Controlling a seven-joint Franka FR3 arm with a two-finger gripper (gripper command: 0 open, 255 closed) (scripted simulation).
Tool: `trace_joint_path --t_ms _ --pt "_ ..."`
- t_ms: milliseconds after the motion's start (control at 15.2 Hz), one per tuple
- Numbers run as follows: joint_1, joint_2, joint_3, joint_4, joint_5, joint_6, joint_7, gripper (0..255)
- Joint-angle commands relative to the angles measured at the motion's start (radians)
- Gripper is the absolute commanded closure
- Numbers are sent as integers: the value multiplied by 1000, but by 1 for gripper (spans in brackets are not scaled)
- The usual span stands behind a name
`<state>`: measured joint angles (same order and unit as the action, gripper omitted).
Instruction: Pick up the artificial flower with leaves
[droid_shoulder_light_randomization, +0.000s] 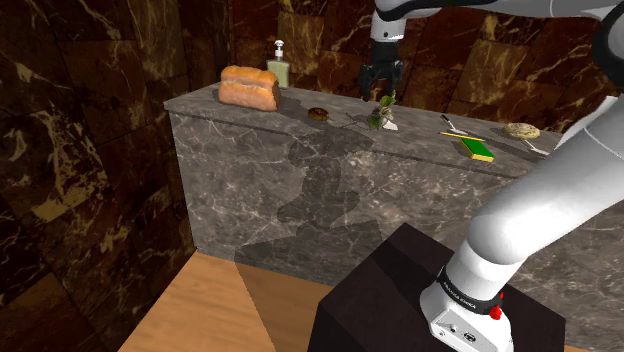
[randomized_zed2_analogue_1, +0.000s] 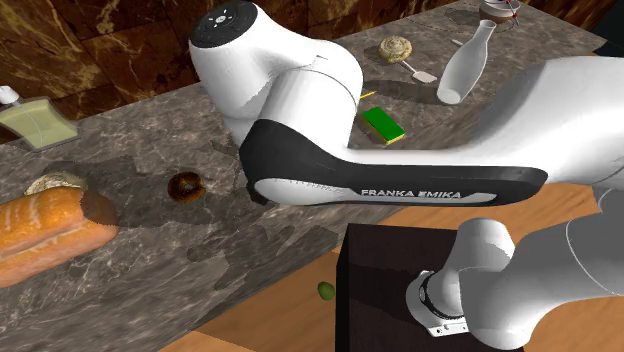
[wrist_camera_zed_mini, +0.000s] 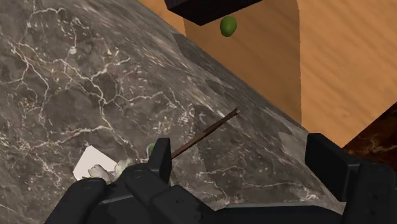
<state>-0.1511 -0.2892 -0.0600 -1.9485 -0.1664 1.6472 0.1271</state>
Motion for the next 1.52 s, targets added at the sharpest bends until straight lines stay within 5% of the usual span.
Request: trace_joint_path --t_ms 0,528,1188,1254,1452 --pt "-21 78 -19 62 -6 -21 13 0" --pt "-97 387 -95 323 -8 -114 58 0" --pt "-98 386 -95 220 -8 -14 75 0" --pt "-97 387 -95 223 -8 -17 75 255" --pt "-94 390 -92 231 -7 -22 80 255"
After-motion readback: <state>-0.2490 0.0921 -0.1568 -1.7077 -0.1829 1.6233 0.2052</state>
